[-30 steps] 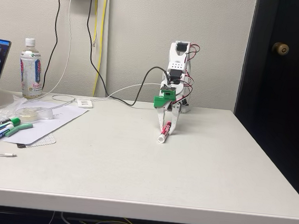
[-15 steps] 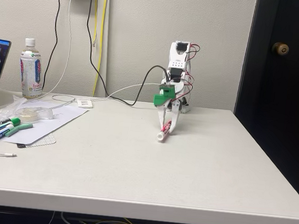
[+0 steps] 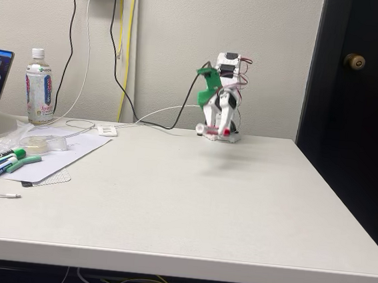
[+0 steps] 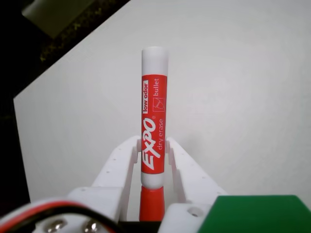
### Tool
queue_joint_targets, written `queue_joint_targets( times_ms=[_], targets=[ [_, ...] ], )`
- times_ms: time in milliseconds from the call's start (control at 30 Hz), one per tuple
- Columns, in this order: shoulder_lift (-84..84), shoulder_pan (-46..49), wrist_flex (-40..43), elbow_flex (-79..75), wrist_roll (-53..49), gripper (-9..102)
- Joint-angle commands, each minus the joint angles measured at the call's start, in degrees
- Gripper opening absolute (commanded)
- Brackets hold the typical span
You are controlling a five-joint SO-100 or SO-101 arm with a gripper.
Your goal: Pick up the red marker.
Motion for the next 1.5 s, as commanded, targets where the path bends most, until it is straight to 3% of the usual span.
queue_joint_targets(
  times_ms=[0, 600, 1067, 1467],
  targets=[
    [6.77, 0.09, -1.32, -2.11, 7.65, 5],
    [20.3, 8.44, -5.71, -1.49, 40.17, 5],
    [34.89, 2.11, 6.42, 0.0, 49.92, 5],
    [45.7, -2.99, 6.68, 7.38, 50.8, 5]
  ],
)
